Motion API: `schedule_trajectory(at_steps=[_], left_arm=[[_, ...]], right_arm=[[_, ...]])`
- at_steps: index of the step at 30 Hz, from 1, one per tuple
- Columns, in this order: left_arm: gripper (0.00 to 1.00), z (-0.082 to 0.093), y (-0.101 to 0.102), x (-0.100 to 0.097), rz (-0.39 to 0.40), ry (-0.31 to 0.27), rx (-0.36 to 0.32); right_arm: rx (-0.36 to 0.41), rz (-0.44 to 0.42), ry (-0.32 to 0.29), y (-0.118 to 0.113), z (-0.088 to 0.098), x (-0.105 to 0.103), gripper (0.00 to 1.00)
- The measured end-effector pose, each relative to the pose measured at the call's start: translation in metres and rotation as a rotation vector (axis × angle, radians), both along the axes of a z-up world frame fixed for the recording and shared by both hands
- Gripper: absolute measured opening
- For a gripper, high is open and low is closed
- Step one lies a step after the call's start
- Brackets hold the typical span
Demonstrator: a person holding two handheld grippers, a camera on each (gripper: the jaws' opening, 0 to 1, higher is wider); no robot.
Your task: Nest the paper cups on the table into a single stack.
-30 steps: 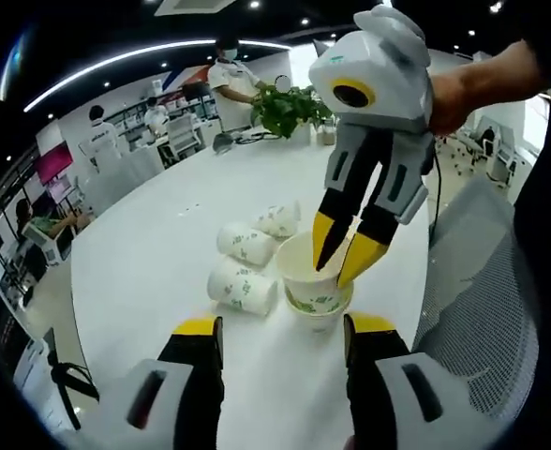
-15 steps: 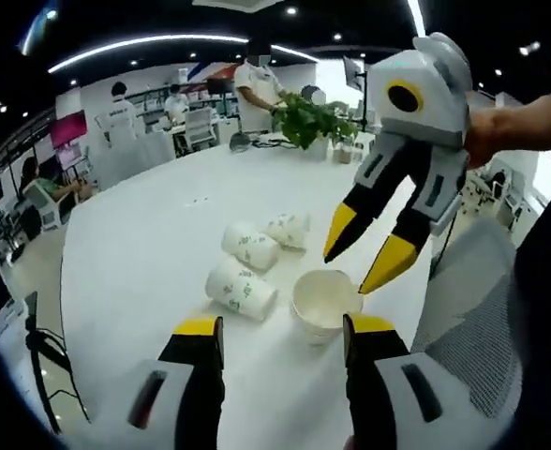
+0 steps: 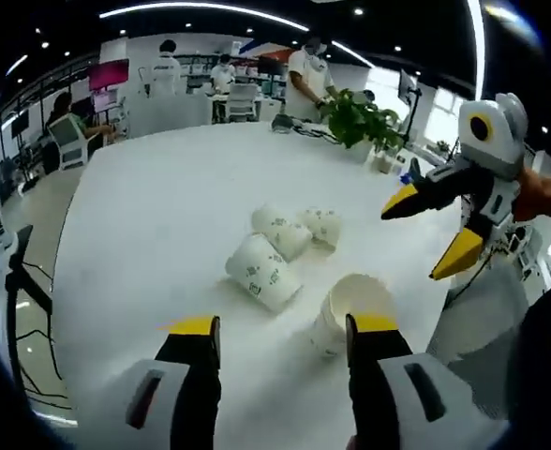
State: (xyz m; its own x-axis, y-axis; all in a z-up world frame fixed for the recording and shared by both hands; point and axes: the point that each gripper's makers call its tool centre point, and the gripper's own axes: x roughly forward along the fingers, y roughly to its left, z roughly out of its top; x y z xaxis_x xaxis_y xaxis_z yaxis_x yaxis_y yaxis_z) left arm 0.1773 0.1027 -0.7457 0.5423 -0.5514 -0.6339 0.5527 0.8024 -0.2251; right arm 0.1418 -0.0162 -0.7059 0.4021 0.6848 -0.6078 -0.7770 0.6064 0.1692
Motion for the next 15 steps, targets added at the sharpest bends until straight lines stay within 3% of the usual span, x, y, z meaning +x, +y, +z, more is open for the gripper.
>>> schedule_trajectory(at_steps=[2,4,8,11,15], left_arm=[[0.69,-0.002,-0.002,0.001,0.072,0.066,-0.033],[0.66,-0.001,-0.01,0.0,0.101,0.078,-0.069],[0.65,-0.015,-0.019,0.018,0.112,0.117,-0.054],[0.63,-0.024,-0.028,0.03,0.15,0.177,-0.088],[0.61,-0.043,-0.036,0.038,0.201,0.267,-0.075]], right_arm=[[0.007,-0.058,0.024,-0.01,-0.006,-0.001,0.65],[0.023,-0.098,0.038,-0.017,-0.01,-0.002,0.67],[0.056,-0.149,0.059,-0.032,-0.01,-0.005,0.68],[0.057,-0.176,0.066,-0.039,-0.015,-0.011,0.67],[0.067,-0.216,0.081,-0.052,-0.018,-0.016,0.67]])
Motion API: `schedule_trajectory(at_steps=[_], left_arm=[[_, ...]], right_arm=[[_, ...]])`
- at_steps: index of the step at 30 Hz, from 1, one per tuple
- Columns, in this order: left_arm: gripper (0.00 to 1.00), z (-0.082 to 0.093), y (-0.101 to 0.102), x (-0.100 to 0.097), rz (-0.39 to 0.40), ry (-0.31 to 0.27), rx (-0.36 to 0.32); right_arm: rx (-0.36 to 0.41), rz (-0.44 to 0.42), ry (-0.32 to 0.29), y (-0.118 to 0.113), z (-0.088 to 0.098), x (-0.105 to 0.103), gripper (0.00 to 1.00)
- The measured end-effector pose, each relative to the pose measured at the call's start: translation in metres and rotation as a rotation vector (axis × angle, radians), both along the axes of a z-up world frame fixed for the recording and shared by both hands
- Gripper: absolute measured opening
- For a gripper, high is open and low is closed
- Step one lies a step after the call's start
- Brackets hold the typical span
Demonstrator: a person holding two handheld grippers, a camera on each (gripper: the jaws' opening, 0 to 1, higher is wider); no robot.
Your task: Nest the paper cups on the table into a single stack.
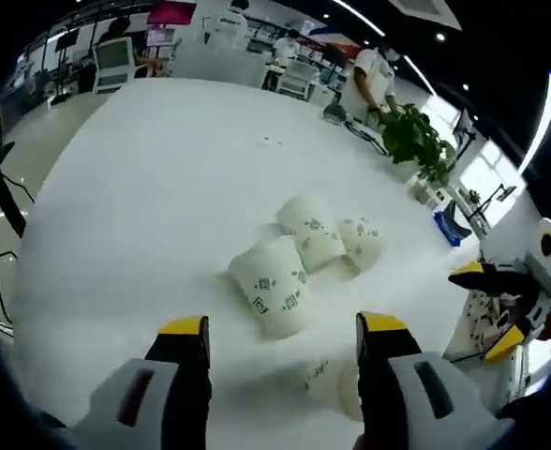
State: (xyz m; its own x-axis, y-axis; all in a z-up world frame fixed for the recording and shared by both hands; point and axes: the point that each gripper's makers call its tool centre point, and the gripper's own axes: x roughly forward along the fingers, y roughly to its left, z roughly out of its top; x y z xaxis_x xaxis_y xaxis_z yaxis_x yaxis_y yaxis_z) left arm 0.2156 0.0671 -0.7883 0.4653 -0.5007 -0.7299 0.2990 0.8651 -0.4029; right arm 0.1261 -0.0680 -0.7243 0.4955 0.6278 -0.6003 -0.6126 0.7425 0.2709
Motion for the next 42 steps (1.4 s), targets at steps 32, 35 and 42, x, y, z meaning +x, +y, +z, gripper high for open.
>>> schedule_trajectory(at_steps=[32,35,42], left_arm=[[0.36,0.006,0.011,0.043,-0.074,-0.175,0.161],[0.36,0.014,0.017,0.048,-0.128,-0.233,0.193],[0.36,0.035,0.02,0.046,-0.216,-0.322,0.2]], right_arm=[[0.017,-0.03,0.019,-0.013,-0.003,0.013,0.61],[0.016,-0.001,0.004,-0.007,0.005,0.022,0.6],[0.027,0.053,-0.027,0.015,0.024,0.034,0.57]])
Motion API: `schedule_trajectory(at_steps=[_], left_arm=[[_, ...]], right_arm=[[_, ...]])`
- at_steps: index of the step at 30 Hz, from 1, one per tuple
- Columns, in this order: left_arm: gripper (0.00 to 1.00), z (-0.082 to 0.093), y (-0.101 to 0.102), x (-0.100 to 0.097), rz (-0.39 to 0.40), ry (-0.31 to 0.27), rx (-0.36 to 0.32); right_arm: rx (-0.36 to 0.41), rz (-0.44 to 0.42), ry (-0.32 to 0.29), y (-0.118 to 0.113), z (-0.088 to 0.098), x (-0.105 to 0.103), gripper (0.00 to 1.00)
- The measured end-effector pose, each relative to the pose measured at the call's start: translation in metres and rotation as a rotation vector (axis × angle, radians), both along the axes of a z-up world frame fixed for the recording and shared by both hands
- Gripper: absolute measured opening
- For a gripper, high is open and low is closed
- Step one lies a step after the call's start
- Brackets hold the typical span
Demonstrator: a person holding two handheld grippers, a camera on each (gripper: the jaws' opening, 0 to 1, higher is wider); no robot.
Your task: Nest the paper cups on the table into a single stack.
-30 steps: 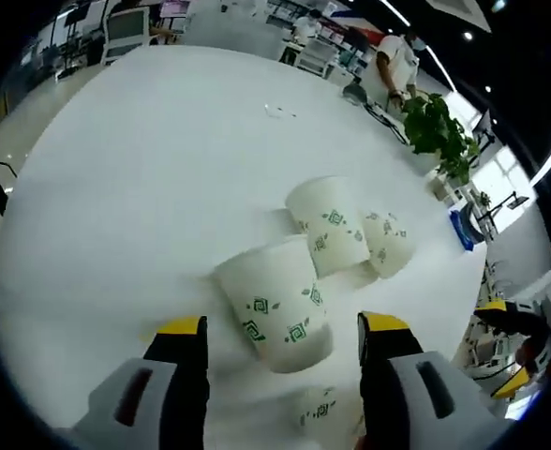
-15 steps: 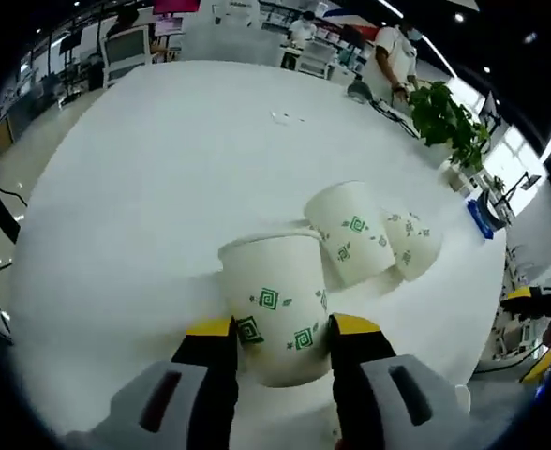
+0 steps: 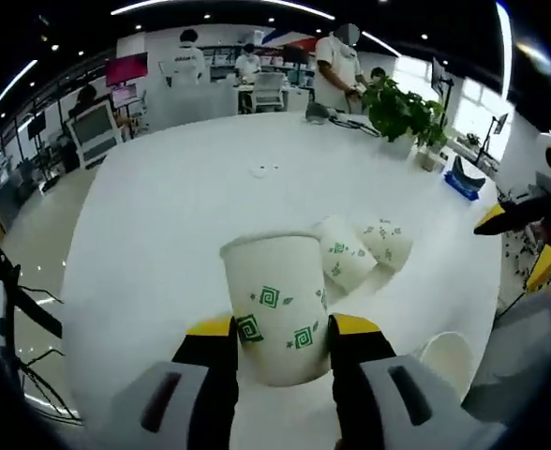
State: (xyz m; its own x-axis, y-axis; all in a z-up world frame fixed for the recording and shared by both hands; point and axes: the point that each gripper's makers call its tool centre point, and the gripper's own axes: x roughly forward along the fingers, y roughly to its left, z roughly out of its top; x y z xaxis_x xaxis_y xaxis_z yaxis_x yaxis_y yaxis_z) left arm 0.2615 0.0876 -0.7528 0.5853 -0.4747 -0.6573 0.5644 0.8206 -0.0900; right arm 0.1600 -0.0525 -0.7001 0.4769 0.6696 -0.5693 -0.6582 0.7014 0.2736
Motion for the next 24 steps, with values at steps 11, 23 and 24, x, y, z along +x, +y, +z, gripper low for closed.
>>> schedule_trajectory(at_steps=[11,23,24], left_arm=[[0.37,0.038,-0.015,-0.039,-0.259,-0.12,0.073],[0.37,0.055,-0.049,-0.078,-0.489,-0.237,0.168],[0.37,0.055,-0.05,-0.08,-0.5,-0.242,0.175]], right_arm=[[0.028,0.084,-0.043,0.032,0.036,0.014,0.54],[0.067,0.158,-0.024,0.06,0.04,0.013,0.53],[0.069,0.162,-0.017,0.062,0.039,0.012,0.53]])
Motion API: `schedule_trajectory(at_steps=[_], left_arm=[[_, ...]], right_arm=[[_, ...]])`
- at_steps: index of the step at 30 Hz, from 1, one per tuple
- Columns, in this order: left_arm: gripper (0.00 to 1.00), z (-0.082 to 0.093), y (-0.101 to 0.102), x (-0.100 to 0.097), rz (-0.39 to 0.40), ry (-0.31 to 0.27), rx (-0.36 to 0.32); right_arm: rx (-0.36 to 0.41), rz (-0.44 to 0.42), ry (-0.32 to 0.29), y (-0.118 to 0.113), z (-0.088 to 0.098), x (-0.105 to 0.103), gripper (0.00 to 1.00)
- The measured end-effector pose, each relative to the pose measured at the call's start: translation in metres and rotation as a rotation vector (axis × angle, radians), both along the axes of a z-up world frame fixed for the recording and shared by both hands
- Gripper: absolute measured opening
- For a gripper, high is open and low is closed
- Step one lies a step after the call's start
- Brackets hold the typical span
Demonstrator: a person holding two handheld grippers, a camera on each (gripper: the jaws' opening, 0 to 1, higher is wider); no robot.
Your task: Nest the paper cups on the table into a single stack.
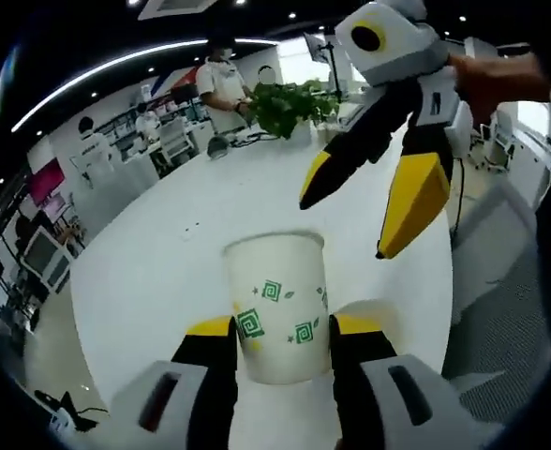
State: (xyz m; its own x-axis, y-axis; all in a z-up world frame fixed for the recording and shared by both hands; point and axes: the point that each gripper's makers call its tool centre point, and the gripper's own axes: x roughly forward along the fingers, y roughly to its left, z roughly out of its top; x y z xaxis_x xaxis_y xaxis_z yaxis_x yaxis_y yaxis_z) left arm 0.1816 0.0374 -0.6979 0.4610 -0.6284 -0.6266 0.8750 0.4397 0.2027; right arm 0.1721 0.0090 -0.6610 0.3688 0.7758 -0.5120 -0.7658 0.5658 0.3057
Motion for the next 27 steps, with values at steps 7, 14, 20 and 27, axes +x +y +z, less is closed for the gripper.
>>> schedule_trajectory(at_steps=[7,14,20,27], left_arm=[[0.37,0.004,-0.012,-0.014,-0.082,-0.045,0.015],[0.37,0.006,-0.027,-0.036,-0.176,-0.09,0.066],[0.36,0.005,-0.037,-0.046,-0.222,-0.111,0.084],[0.37,0.003,-0.038,-0.051,-0.223,-0.106,0.084]], right_arm=[[0.036,0.022,0.067,0.004,-0.003,-0.013,0.51],[0.112,0.04,0.179,0.014,-0.01,-0.027,0.45],[0.126,0.074,0.209,0.023,-0.012,-0.039,0.3],[0.152,0.08,0.219,0.025,-0.009,-0.041,0.04]])
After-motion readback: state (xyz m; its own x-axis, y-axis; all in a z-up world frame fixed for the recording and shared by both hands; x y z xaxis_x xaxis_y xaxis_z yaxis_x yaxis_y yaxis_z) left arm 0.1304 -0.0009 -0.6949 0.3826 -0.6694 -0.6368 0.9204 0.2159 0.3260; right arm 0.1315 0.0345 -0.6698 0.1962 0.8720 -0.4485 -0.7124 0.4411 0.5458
